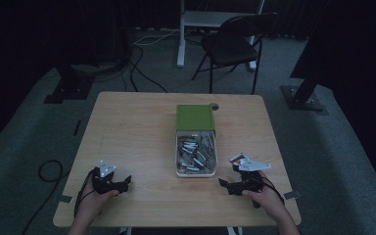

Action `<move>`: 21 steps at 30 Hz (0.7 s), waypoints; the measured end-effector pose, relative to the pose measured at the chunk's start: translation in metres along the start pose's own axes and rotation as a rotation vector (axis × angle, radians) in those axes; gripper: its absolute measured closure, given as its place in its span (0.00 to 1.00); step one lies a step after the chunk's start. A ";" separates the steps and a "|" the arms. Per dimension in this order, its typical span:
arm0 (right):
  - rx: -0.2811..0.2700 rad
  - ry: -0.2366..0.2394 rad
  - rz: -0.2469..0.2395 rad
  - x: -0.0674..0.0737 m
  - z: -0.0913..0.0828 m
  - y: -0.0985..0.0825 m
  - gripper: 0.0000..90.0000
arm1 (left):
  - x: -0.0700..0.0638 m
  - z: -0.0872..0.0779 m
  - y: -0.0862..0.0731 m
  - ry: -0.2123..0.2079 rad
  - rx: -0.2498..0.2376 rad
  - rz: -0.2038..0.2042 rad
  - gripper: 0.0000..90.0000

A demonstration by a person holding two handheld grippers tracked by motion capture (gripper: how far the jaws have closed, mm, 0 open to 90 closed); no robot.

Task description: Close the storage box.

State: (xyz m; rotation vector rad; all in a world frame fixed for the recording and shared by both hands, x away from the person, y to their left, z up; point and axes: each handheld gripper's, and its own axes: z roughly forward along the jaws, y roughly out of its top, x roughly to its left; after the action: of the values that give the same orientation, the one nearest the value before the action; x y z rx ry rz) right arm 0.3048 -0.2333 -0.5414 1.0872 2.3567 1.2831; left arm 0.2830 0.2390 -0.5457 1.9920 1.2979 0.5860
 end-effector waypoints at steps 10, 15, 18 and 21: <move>-0.019 -0.004 0.000 0.001 0.003 0.008 0.15 | -0.025 0.004 0.009 -0.103 -0.005 0.070 0.12; -0.039 -0.005 0.003 0.000 0.001 0.015 0.15 | -0.032 0.006 0.015 -0.129 -0.028 0.077 0.12; -0.049 -0.005 -0.004 0.000 0.000 0.019 0.15 | -0.038 0.007 0.021 -0.143 -0.047 0.090 0.12; -0.060 -0.004 -0.005 0.000 0.000 0.024 0.15 | -0.043 0.008 0.026 -0.151 -0.066 0.100 0.12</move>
State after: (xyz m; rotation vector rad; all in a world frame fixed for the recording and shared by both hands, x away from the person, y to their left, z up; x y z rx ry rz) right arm 0.3168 -0.2257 -0.5222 1.0644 2.3003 1.3394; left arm 0.2868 0.1901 -0.5317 2.0141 1.0801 0.5080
